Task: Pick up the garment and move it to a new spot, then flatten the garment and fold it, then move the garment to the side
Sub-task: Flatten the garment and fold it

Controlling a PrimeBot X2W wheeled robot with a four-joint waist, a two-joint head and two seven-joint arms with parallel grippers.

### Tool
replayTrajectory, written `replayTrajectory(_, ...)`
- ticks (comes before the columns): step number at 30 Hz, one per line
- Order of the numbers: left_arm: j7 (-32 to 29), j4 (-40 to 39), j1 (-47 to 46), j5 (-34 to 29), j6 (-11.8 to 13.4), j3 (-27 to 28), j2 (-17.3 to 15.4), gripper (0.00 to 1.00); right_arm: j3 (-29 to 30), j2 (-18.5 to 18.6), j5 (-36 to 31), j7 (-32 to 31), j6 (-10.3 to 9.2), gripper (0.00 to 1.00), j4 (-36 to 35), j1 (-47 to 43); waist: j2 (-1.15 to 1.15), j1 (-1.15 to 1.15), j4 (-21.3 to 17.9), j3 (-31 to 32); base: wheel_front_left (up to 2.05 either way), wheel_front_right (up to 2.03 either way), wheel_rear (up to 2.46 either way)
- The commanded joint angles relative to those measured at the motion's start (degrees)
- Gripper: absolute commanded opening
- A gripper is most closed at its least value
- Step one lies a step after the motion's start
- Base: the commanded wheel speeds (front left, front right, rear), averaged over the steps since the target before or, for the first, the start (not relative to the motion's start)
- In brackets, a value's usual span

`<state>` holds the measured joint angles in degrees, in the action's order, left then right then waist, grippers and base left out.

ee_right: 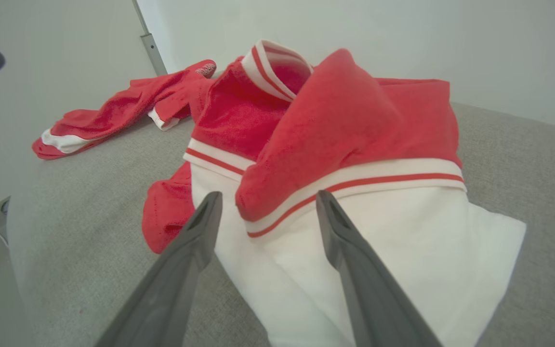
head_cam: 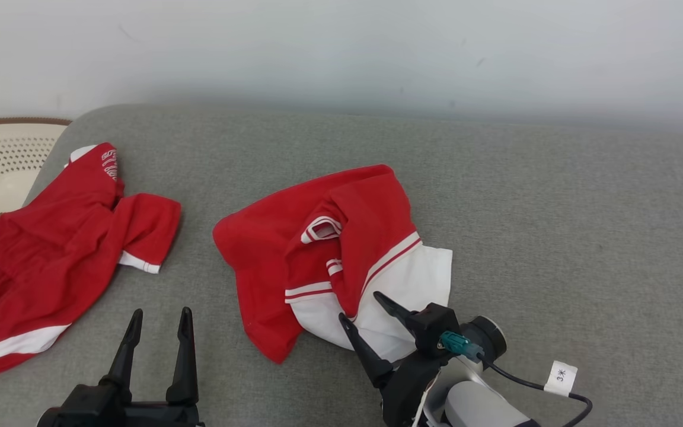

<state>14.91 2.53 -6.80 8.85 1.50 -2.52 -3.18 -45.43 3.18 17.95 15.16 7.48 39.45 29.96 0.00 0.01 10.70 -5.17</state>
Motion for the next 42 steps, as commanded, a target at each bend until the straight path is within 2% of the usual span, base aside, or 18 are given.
replayTrajectory(1, 0.16, 0.23, -0.49, -0.31, -0.28, 0.0, 0.07, 1.0, 0.07, -0.21, -0.48, 0.16, 0.03, 1.0, 1.21, 0.64, 0.0, -0.01, 0.87, -0.53, 0.0, 0.0, 0.0)
replayTrajectory(5, 0.16, 0.42, -0.76, -0.27, -0.41, -0.17, 0.17, 1.0, 0.61, -0.35, -1.25, 0.17, 0.03, 1.0, 3.15, 1.76, 0.0, -0.01, 1.55, -0.71, 0.0, 0.0, 0.0)
replayTrajectory(6, 0.16, 0.43, -0.83, -0.27, -0.44, -0.19, 0.17, 1.0, 0.81, -0.37, -1.09, 0.17, 0.03, 0.31, 3.14, 1.95, 0.0, -0.01, 1.71, -0.74, 0.0, 0.0, 0.0)
replayTrajectory(7, 0.16, 0.42, -0.86, -0.26, -0.41, -0.19, 0.19, 1.0, 1.27, -0.38, -0.91, 0.17, 0.03, 0.0, 2.74, 2.13, 0.0, -0.01, 1.8, -0.79, 0.0, 0.0, 0.0)
replayTrajectory(15, 0.16, 0.5, 0.22, 0.33, 0.07, 0.58, 0.28, 1.0, 7.63, -0.14, -4.99, 0.16, 0.03, 0.0, 0.5, 2.18, 0.0, -0.01, -0.02, -0.58, 0.0, 0.0, 0.0)
replayTrajectory(20, 0.16, 0.57, 0.47, 1.18, 0.45, 0.11, 0.27, 1.0, 13.06, 3.24, -8.63, 0.17, 0.03, 0.0, -2.2, 2.72, 0.0, -0.01, -1.69, -0.39, 0.0, 0.0, 0.0)
replayTrajectory(25, 0.16, 0.92, 0.85, 1.38, 0.67, -0.38, 0.27, 1.0, 15.19, 7.8, -10.67, 0.17, 0.03, 0.0, -3.58, 4.19, 0.0, -0.01, -2.52, 0.14, 0.0, 0.0, 0.0)
replayTrajectory(31, 0.16, 1.38, 1.03, 1.54, 0.53, -0.75, 0.28, 1.0, 14.03, 12.58, -9.25, 0.17, 0.03, 0.0, -2.64, 8.08, 0.0, -0.01, -2.32, 0.82, 0.0, 0.0, 0.0)
replayTrajectory(42, 0.16, 1.79, 1.16, 1.54, 0.26, -1.43, 0.27, 1.0, 6.4, 21.74, -4.38, 0.17, 0.02, 0.0, 3.7, 17.48, 0.0, -0.01, 0.3, 0.6, 0.0, 0.0, 0.0)
